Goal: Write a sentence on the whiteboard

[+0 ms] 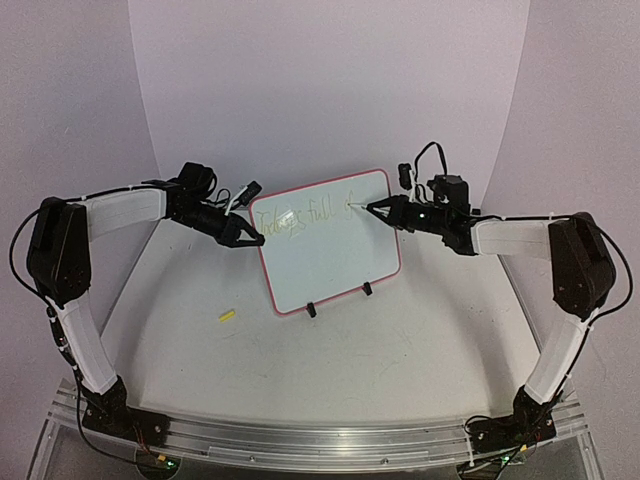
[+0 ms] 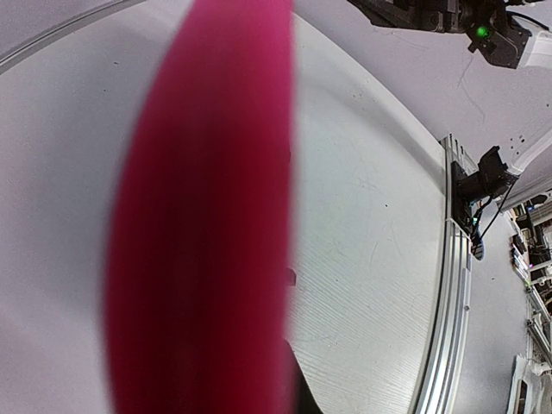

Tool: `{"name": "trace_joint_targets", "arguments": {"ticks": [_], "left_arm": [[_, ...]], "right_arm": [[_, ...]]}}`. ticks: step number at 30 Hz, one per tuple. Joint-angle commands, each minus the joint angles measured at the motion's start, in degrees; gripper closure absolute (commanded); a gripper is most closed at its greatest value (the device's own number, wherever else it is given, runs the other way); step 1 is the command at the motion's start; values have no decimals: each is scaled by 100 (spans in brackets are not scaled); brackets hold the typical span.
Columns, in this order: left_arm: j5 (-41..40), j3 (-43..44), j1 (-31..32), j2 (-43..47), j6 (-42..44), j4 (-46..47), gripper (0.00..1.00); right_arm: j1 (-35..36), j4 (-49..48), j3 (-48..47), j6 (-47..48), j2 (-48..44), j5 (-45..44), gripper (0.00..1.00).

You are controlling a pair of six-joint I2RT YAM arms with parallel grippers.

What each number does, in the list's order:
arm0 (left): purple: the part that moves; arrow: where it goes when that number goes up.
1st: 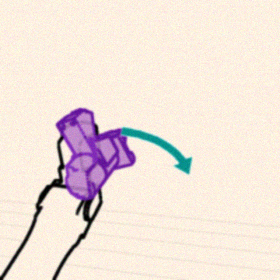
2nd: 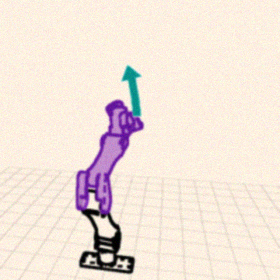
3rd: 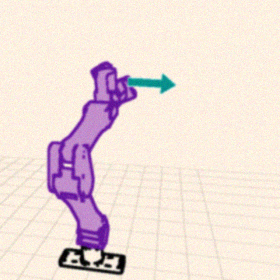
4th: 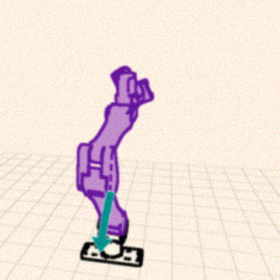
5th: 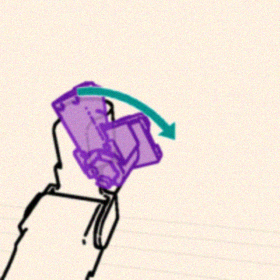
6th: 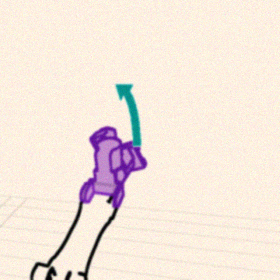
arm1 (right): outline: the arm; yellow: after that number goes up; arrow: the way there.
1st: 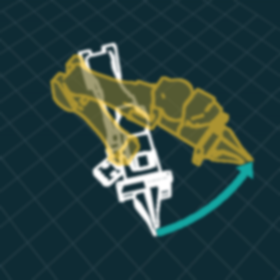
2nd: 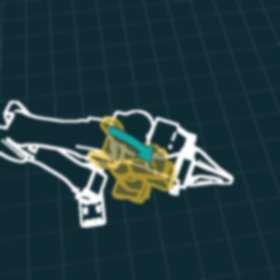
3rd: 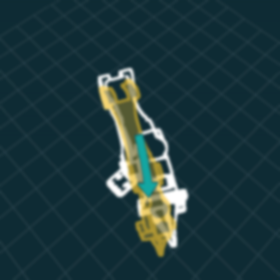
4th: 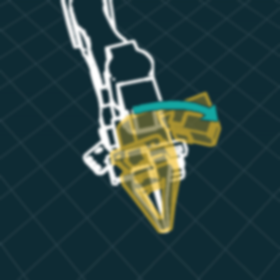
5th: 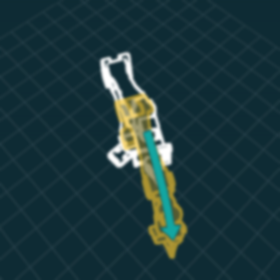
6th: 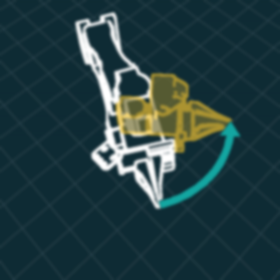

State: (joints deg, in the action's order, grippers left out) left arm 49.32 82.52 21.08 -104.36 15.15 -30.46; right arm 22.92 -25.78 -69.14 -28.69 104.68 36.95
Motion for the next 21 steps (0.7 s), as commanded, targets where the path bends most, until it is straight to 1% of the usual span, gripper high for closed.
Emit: {"name": "trace_joint_targets", "arguments": {"ticks": [1,16,21], "left_arm": [[-211,97,178,-190,208,-251,100],[-212,95,177,-173,218,-261,100],[-209,98,177,-172,217,-260,100]], "right_arm": [[24,-83,-129,62,-46,-307,100],[28,-83,97,90,-293,-780,100],[28,-85,118,97,-319,-814,100]]}}
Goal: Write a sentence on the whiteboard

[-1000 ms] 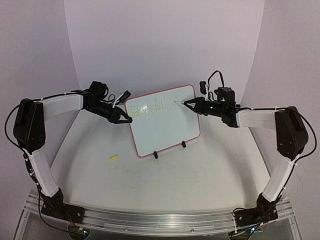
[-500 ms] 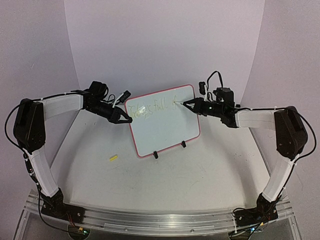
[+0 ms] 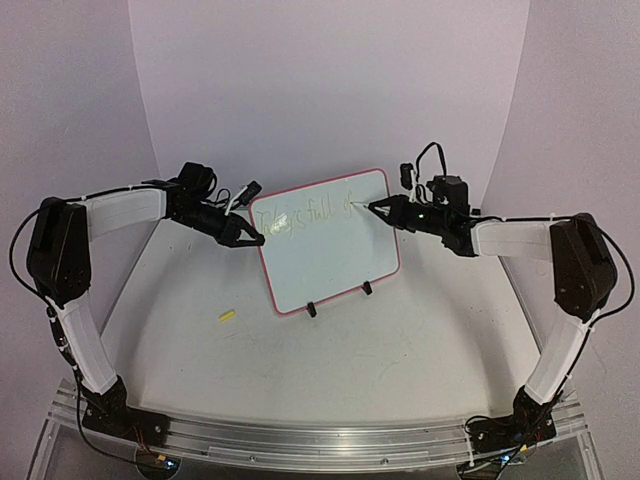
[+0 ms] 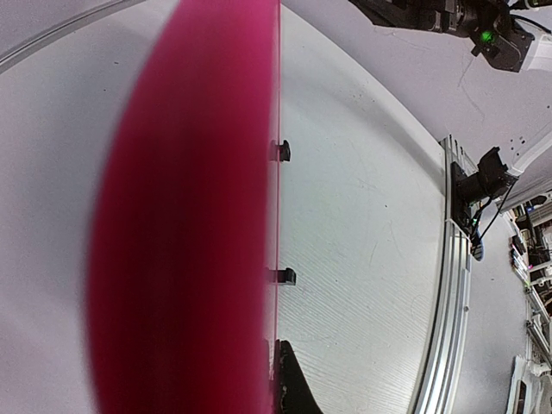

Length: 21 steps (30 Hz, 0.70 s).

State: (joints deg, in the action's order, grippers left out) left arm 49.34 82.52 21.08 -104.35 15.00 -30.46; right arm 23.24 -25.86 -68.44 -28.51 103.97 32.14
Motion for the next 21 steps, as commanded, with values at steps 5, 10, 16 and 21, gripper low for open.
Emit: {"name": "trace_joint_targets", "arguments": {"ticks": [5,10,16,21], "left_arm": [[-214,96,178,-165,234,-260,100],[-212,97,179,-165,234,-261,100],[-229,90,179,-173,236,-252,100],[-270,97,179,-182,224,-263,100]], "right_arm": [[-9,-77,75,83,-269,-381,100],[-8,-76,76,74,-271,-393,100],[-5,-83,114,61,-367,-310,100],[-8,-403,521,60,-956,-28,100]]}}
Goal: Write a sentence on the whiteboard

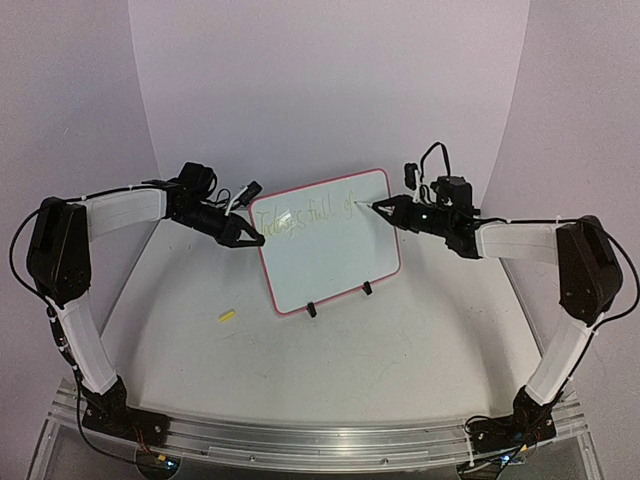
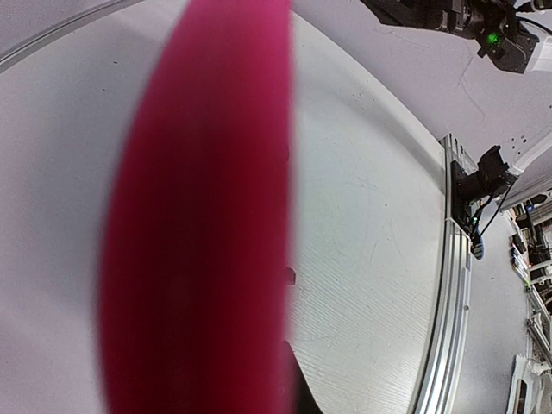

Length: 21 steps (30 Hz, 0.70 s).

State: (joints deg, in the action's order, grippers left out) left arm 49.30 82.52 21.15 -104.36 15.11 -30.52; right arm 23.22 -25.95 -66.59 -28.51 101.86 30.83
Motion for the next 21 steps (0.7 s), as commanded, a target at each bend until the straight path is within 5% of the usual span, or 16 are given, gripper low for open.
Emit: {"name": "trace_joint_targets", "arguments": {"ticks": [1,9,21], "left_arm": [[-262,96,171,-182,212,-258,100],[-211,106,172,-174,203,-254,100],[-283,84,209,-167,212,-253,100]], "right_arm": [[-3,-465,460,95,-886,168,100],[35,80,778,387,-1956,720,100],[1429,902,937,921,-2212,-683,100]]}}
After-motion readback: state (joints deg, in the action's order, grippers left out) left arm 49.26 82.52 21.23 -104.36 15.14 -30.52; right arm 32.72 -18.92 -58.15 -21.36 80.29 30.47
